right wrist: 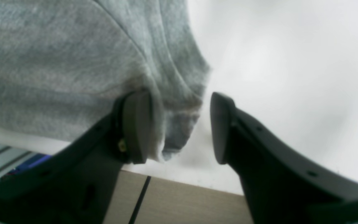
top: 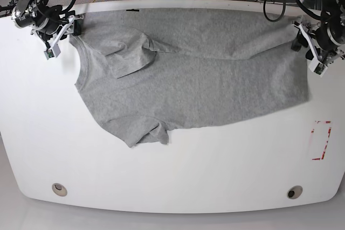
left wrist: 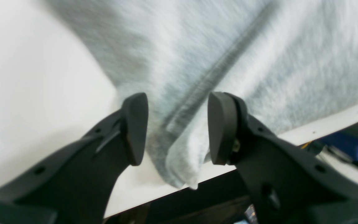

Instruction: Fold the T-shirt properly

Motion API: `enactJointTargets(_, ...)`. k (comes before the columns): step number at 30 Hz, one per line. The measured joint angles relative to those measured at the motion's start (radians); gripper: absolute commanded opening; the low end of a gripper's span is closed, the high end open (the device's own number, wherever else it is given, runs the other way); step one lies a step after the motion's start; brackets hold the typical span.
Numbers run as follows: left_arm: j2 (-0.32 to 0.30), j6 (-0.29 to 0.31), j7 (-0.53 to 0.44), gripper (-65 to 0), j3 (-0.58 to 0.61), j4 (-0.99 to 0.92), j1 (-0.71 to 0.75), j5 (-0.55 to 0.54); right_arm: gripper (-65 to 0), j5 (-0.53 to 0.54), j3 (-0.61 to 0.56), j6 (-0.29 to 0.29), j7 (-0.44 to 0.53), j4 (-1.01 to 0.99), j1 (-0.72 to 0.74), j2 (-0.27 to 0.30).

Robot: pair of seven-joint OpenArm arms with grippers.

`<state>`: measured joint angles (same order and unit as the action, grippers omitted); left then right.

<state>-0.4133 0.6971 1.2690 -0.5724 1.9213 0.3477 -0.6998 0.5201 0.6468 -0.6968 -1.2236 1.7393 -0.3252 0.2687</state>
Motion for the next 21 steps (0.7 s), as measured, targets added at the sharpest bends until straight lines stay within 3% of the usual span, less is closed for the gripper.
enactJointTargets(4, 0.006, 0.000, 0.013, -35.8, -0.025, -0.003, -0.035, -0.024, -36.1, 0.000, -0.001, 0.000, 0.001, 0.000, 0.007, 0.000)
enactJointTargets(12, 0.064, 0.000, 0.002, -35.8, -0.021, -0.098, -0.093, 0.257, -36.1, 0.000, -0.001, 0.000, 0.000, 0.000, 0.008, 0.000)
enactJointTargets(18, 0.074, 0.000, 0.002, -36.1, 0.008, -0.170, -0.116, 0.342, -36.1, 0.000, -0.001, 0.000, 0.000, 0.000, 0.008, 0.000)
enactJointTargets(21, 0.073, 0.000, -0.009, -36.3, 0.047, -0.170, -0.114, 0.328, -36.1, 0.000, -0.001, 0.000, 0.001, 0.000, 0.008, 0.000)
